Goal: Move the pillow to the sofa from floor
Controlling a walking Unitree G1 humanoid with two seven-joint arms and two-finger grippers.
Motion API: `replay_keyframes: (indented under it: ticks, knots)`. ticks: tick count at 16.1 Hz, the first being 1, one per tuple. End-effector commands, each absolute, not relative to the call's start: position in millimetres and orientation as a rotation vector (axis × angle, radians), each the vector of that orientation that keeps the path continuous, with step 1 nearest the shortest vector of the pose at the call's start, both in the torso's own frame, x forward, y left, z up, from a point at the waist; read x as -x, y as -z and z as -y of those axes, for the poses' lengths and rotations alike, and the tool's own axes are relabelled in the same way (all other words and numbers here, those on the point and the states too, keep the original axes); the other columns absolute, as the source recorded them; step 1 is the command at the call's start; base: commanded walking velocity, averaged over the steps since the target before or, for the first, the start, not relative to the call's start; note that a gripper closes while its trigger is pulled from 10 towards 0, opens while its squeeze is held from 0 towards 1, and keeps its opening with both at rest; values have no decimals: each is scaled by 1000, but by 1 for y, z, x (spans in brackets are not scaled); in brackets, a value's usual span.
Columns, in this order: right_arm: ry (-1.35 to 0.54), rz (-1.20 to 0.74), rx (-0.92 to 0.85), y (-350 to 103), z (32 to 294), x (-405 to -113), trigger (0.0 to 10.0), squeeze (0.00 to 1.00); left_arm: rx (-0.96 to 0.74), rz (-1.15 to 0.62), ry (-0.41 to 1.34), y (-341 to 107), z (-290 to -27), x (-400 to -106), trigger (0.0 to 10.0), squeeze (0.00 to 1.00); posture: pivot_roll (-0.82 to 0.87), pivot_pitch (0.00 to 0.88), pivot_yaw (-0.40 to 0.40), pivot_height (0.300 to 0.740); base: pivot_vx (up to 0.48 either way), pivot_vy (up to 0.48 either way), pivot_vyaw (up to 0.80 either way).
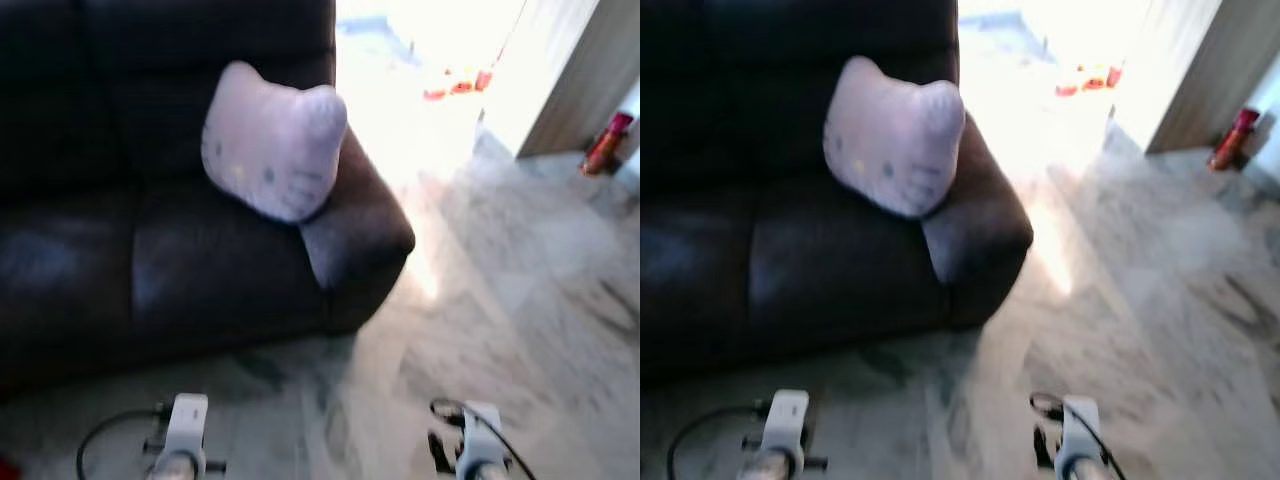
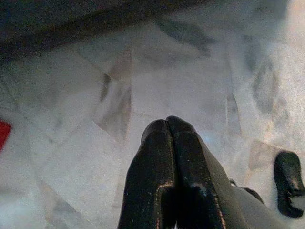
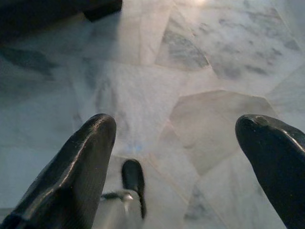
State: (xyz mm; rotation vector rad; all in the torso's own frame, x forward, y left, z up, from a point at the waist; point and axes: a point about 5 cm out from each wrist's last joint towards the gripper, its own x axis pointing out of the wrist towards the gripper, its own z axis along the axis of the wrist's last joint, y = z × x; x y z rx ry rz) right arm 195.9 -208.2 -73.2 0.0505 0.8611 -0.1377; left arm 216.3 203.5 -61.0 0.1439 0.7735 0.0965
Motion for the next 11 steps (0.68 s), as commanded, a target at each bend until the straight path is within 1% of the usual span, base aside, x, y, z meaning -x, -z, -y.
replay_keyframes:
  ticks: [1,3,9,11]
  knots:
    - [139,-870,-51,75,208,-193,10000,0,-151,-804,-91,65,-204,-210,10000,0,48,82,-15,740,266,0,-756]
    - [142,-869,-54,75,208,-193,10000,0,-151,-803,-89,65,-204,-211,10000,0,48,79,-14,740,268,0,-612]
    - [148,-865,-54,75,208,-193,10000,0,-149,-798,-84,64,-203,-212,10000,0,48,84,-14,740,269,0,0]
    - [149,-871,-86,76,207,-192,10000,0,-148,-791,-94,64,-202,-213,10000,0,48,94,-15,740,0,0,-769]
